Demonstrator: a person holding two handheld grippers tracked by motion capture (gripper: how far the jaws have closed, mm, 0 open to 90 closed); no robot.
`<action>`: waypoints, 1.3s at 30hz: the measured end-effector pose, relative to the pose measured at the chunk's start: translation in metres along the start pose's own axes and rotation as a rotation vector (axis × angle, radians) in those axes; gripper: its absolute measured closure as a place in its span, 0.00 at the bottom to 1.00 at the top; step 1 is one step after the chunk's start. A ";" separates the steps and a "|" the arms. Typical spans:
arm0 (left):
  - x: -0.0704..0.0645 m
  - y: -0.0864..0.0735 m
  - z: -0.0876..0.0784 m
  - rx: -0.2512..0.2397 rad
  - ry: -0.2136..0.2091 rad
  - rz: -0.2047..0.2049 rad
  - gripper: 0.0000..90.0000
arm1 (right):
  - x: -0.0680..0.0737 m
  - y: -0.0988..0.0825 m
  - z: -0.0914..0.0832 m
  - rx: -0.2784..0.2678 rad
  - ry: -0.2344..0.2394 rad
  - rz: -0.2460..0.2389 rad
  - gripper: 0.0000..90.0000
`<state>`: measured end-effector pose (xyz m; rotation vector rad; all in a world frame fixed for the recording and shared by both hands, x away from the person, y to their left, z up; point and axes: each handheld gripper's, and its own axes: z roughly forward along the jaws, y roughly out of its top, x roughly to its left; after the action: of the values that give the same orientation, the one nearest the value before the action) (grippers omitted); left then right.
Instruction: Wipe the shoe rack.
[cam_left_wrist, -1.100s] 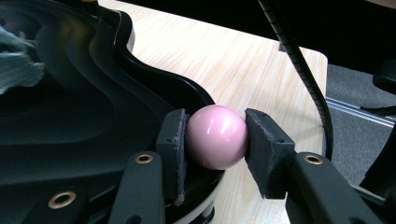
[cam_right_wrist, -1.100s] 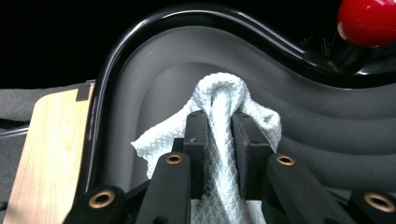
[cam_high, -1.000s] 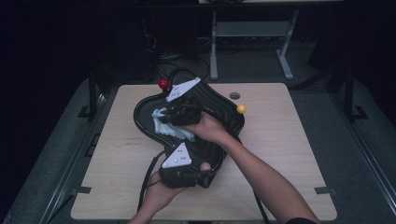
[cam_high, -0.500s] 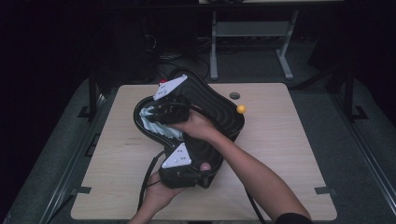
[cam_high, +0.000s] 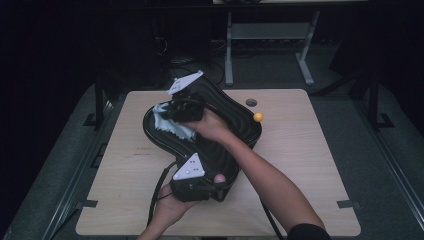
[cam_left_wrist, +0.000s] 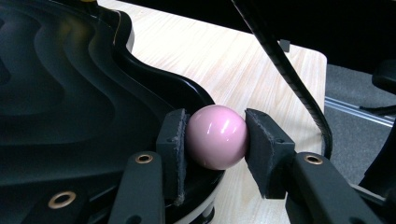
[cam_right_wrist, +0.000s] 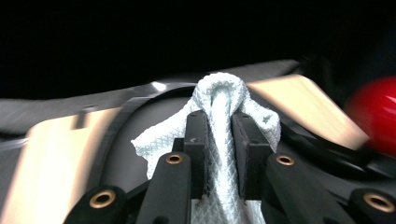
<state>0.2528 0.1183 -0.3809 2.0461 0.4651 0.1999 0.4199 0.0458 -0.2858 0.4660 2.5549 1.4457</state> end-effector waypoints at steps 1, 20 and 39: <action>0.000 0.000 0.000 0.001 0.001 0.002 0.67 | -0.003 -0.001 -0.002 0.002 -0.006 0.012 0.86; -0.001 0.001 0.000 0.004 -0.001 0.003 0.67 | 0.011 -0.005 0.001 -0.013 0.070 -0.037 0.86; -0.001 0.001 0.000 0.003 0.006 0.008 0.67 | -0.005 -0.082 -0.052 0.037 0.015 0.035 0.86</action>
<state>0.2520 0.1174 -0.3805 2.0511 0.4614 0.2105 0.3937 -0.0376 -0.3295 0.5099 2.6020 1.4203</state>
